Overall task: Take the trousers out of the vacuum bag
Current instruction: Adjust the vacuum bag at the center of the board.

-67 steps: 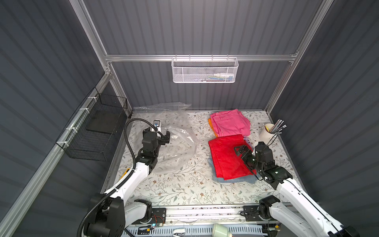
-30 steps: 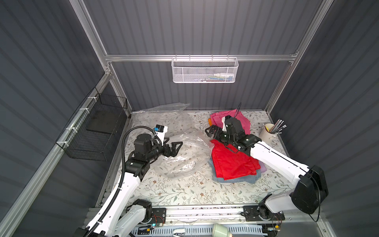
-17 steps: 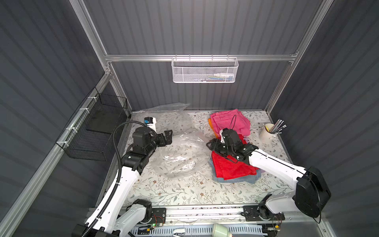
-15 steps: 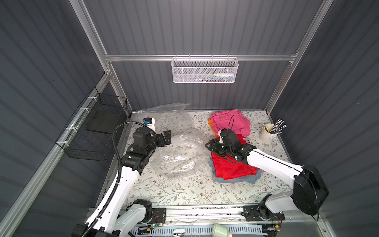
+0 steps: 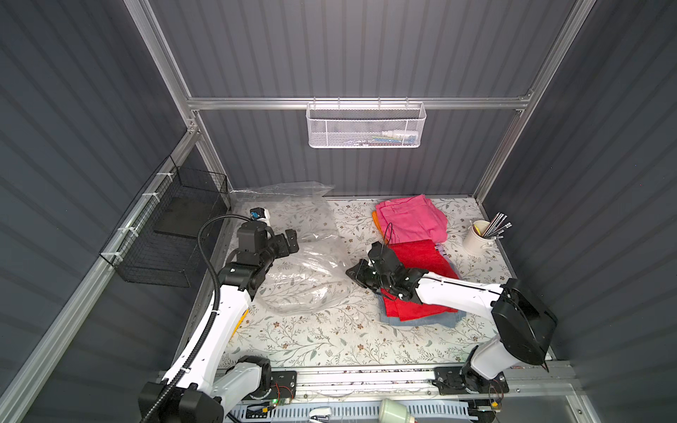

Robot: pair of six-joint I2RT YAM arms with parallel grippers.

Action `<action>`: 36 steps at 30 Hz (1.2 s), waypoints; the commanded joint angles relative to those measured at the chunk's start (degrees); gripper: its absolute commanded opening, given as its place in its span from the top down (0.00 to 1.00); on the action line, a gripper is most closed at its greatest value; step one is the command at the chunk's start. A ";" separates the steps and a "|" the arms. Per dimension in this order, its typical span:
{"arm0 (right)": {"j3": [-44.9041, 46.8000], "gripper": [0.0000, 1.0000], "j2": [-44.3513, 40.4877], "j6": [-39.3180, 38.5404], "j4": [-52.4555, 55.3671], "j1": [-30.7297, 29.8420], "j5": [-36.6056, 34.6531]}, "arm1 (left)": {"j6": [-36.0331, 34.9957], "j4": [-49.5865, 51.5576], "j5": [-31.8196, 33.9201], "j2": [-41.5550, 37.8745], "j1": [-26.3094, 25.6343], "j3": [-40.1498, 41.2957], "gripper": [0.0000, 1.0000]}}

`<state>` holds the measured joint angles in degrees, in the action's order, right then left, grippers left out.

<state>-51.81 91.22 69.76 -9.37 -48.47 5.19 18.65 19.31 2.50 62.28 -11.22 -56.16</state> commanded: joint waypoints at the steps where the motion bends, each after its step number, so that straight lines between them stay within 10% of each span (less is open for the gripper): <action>1: 5.36 0.92 0.64 4.03 -3.19 0.21 -4.46 | -0.56 0.24 -4.88 1.08 0.41 -1.06 0.00; 4: 8.52 0.91 -0.79 4.34 -2.71 0.30 -6.48 | -0.11 0.72 -7.78 1.86 0.50 -0.71 0.00; 9: 5.64 0.50 -5.95 -0.92 3.82 0.30 -10.03 | 0.16 1.42 -10.84 2.53 0.49 -0.19 0.00; 13: 0.54 0.37 -11.95 -5.87 10.82 0.13 -14.07 | -0.09 2.18 -12.16 3.15 0.50 0.15 0.00; 22: -13.01 0.37 -10.28 -14.82 16.07 -0.28 -12.97 | 0.70 2.67 -12.67 5.35 0.59 0.97 0.00; 36: -16.35 0.43 13.27 -6.11 8.39 -4.27 -6.33 | 4.70 1.56 -19.79 4.31 0.59 9.07 0.00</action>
<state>-69.95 102.67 60.88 0.03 -52.86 -1.74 21.47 20.10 -14.04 67.18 -11.03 -50.04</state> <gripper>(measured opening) 0.572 0.997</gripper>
